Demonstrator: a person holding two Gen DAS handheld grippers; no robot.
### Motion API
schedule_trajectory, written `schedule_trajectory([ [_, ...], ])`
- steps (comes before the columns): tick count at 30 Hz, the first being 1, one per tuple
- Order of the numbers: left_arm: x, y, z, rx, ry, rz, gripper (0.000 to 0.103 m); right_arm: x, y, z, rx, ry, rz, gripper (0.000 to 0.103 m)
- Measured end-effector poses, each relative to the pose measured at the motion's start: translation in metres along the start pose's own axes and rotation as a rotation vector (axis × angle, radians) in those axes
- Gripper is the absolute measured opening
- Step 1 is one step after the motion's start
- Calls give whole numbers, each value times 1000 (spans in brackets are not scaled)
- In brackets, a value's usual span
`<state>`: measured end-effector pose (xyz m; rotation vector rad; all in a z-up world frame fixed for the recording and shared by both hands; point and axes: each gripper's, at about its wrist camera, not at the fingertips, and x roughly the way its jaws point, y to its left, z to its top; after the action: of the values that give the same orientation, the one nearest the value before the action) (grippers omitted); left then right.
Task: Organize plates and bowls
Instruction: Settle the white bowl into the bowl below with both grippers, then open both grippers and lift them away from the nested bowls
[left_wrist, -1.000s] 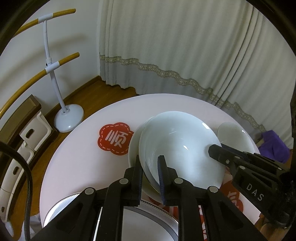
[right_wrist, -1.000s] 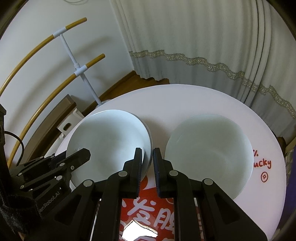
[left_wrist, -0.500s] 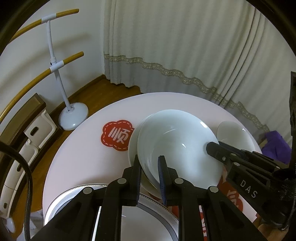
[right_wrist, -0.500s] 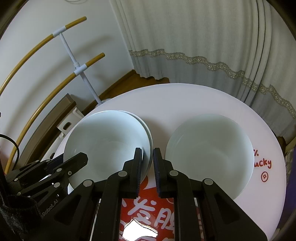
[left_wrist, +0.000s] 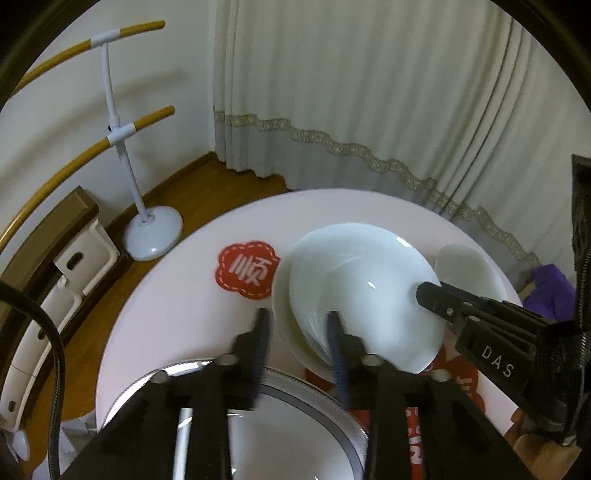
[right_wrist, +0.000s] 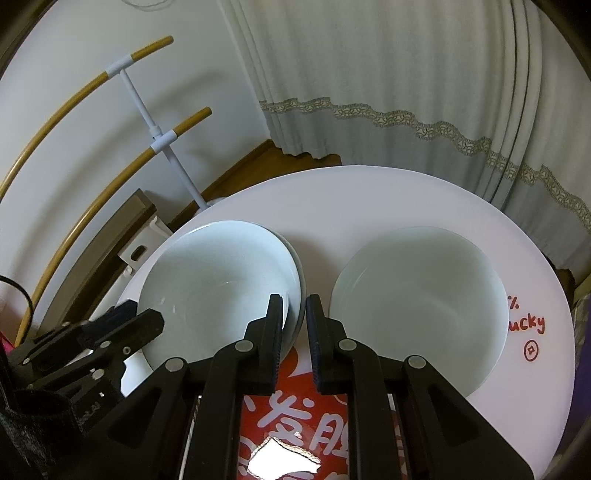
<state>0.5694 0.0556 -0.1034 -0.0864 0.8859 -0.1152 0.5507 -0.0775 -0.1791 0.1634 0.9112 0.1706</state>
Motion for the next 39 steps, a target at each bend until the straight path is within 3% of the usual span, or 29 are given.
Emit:
schedule_trajectory([
  [16, -21, 6, -9, -40, -10, 4, 38, -17, -6, -2, 28, -17, 49, 17],
  [18, -32, 6, -13, -46, -28, 1, 45, -28, -6, -4, 31, -32, 54, 24],
  [20, -47, 5, -18, -50, -58, 1, 49, -39, -7, -6, 31, -49, 62, 39],
  [27, -97, -4, -45, -69, -156, 13, 67, -84, -8, -24, 7, -96, 74, 48],
  [32, -131, -21, -73, -69, -203, -2, 75, -120, -14, -41, -10, -133, 80, 69],
  [35, -147, -34, -87, -66, -229, 7, 86, -139, -23, -48, -16, -148, 73, 70],
  [39, -157, -47, -108, -107, -252, 6, 86, -161, -38, -57, -19, -167, 63, 75],
])
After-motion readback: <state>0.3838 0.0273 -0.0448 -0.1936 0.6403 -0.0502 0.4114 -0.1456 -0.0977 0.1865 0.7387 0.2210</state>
